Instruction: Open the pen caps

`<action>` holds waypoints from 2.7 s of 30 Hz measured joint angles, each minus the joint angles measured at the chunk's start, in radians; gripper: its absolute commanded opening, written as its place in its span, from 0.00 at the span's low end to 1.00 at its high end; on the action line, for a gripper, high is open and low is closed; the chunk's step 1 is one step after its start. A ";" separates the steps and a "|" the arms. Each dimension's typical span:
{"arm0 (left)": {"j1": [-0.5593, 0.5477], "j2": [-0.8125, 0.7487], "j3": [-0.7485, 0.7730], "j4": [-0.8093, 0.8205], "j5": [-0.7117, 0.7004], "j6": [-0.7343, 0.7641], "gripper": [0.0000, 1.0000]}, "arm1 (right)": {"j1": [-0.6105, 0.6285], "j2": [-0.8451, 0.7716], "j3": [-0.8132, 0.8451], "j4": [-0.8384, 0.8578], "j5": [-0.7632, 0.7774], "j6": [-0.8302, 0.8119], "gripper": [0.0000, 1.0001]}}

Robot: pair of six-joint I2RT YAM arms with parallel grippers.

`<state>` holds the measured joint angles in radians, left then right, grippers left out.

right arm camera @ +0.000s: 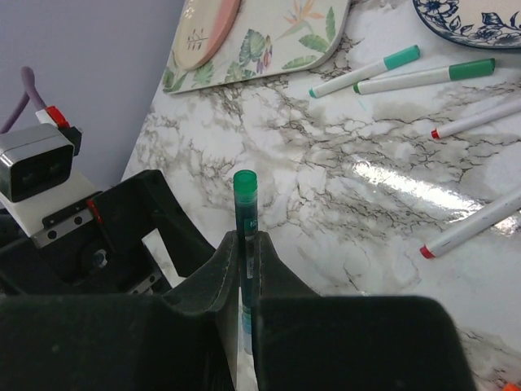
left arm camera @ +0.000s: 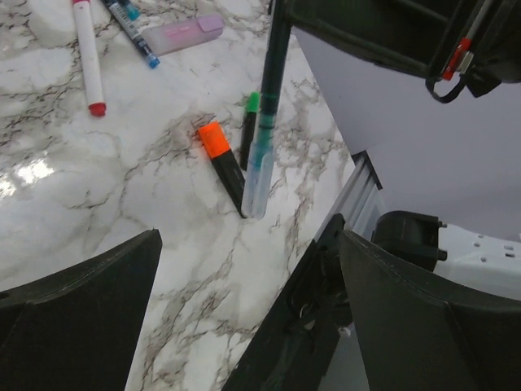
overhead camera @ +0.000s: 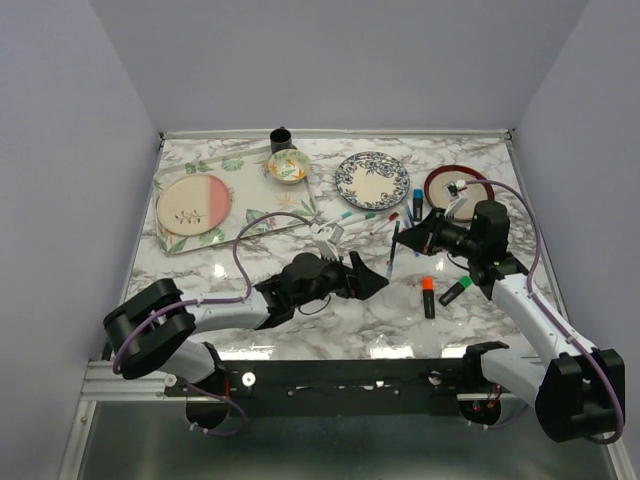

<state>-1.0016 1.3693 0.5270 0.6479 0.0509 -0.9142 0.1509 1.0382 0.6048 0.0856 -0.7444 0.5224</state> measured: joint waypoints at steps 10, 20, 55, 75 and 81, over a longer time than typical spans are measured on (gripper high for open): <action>-0.028 0.207 0.144 0.089 -0.050 -0.037 0.58 | 0.000 0.026 -0.021 0.053 0.003 0.057 0.01; -0.029 0.292 0.198 0.084 -0.012 -0.034 0.01 | 0.000 0.031 -0.021 0.057 0.010 0.064 0.01; 0.214 -0.237 -0.186 -0.539 -0.306 -0.092 0.00 | 0.151 0.281 0.152 -0.138 0.056 -0.317 0.01; 0.471 -0.332 -0.208 -0.801 -0.525 -0.237 0.39 | 0.327 0.770 0.484 -0.415 0.314 -0.339 0.13; 0.472 -0.349 -0.208 -0.810 -0.533 -0.243 0.50 | 0.327 0.798 0.509 -0.443 0.336 -0.340 0.27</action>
<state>-0.5301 1.0199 0.3187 -0.1623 -0.4816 -1.1576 0.4778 1.8366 1.1133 -0.3569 -0.4080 0.1829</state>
